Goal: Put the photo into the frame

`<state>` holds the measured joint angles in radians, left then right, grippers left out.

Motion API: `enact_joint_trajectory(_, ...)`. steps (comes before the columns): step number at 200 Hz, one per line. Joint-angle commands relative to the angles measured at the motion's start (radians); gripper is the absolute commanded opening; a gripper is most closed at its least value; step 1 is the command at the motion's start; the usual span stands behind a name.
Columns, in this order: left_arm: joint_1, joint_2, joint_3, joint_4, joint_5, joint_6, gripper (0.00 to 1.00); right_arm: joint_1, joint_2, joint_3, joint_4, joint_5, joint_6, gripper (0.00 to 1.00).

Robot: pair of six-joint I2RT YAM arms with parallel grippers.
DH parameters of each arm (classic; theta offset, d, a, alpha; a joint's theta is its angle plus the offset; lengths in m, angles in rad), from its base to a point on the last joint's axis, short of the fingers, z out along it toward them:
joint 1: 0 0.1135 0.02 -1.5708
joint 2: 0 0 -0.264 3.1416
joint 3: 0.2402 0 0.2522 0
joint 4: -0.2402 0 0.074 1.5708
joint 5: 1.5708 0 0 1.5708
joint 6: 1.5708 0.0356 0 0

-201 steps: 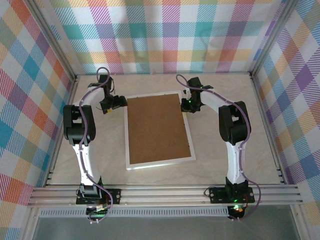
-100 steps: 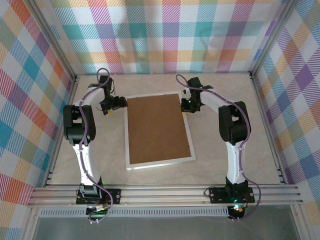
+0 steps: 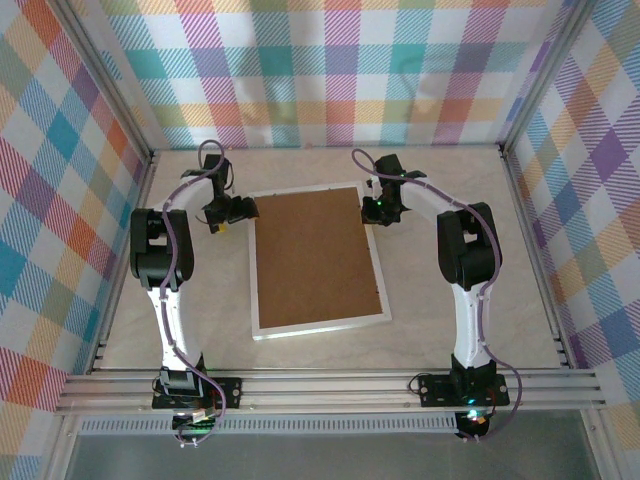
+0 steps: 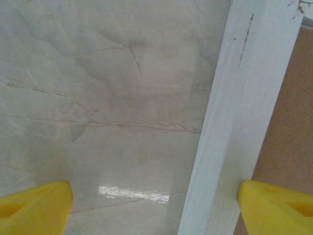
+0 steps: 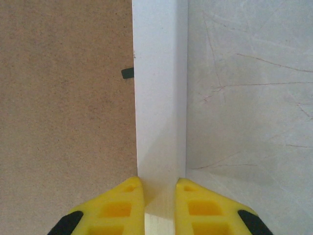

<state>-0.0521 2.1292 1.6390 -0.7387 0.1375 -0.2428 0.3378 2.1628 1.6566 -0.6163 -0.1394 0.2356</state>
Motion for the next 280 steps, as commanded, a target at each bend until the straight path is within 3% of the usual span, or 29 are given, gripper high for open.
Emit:
enact_joint_trajectory(1, -0.011, 0.039, -0.016, -0.018, -0.009, -0.013, 0.88, 0.007, 0.011, -0.021, -0.067, 0.021, 0.008, 0.15)
enact_joint_trajectory(61, -0.061, 0.101, 0.012, -0.055, -0.014, -0.006, 0.87, 0.018, 0.016, -0.031, -0.063, -0.001, 0.019, 0.15)
enact_joint_trajectory(102, -0.133, 0.149, 0.046, -0.147, -0.135, 0.018, 0.83, 0.043, 0.038, -0.022, -0.061, -0.018, 0.042, 0.14)
enact_joint_trajectory(206, -0.192, 0.229, 0.164, -0.229, -0.133, 0.009, 0.79, 0.059, 0.053, -0.005, -0.055, -0.052, 0.060, 0.14)
enact_joint_trajectory(280, -0.173, 0.127, 0.277, -0.245, -0.160, 0.026, 0.86, 0.039, 0.032, 0.003, -0.118, 0.061, 0.066, 0.15)
